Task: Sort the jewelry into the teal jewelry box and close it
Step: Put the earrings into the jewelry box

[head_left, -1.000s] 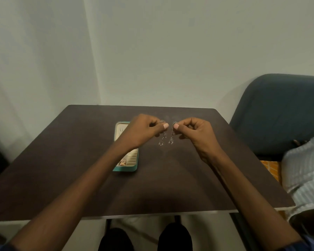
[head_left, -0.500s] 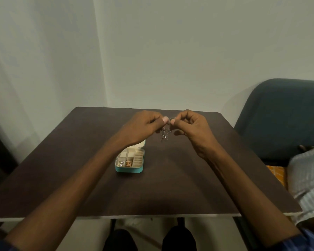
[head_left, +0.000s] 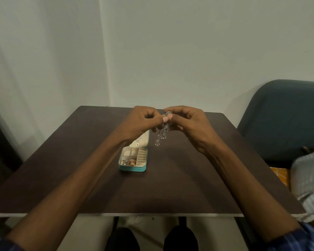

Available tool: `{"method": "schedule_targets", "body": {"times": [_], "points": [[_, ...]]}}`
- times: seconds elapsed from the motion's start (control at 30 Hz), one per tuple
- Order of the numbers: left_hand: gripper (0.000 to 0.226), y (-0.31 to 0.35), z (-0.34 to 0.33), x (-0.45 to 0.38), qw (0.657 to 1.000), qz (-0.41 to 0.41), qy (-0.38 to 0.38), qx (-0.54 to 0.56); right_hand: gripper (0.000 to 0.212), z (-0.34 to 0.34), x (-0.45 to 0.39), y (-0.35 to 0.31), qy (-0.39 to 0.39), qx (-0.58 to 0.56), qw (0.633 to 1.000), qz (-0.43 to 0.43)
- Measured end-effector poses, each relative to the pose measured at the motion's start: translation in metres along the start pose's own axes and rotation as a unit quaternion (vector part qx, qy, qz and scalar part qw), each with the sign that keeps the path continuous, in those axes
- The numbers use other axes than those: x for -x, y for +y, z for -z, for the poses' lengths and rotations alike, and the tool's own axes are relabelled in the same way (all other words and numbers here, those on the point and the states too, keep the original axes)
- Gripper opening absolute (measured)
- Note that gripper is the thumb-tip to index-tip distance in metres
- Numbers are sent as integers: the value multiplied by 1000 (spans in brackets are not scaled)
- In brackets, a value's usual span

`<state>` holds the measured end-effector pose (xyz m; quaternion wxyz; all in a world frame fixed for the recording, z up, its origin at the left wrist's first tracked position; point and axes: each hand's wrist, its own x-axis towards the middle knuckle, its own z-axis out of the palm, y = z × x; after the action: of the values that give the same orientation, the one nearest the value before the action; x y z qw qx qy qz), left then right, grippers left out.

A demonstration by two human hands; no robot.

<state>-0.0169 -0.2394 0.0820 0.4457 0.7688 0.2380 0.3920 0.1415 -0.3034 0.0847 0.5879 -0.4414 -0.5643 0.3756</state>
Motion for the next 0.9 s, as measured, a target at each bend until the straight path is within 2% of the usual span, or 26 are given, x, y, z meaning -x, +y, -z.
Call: {"method": "schedule_targets", "body": {"times": [0.2,0.4,0.7,0.9], "points": [[18,4,3,1,993,4,25,112,20,-3,-5,-6,-16,18,999,35],[11,5,1,1,989,17,77,122,16,-10,-9,-7,33,5,999,37],[10,12,10,-2,992,-1,124,33,12,-5,-13,-11,65,85,993,53],[7,27,19,-11,992,-15,126,-19,13,-2,-19,-16,78,146,983,73]]}}
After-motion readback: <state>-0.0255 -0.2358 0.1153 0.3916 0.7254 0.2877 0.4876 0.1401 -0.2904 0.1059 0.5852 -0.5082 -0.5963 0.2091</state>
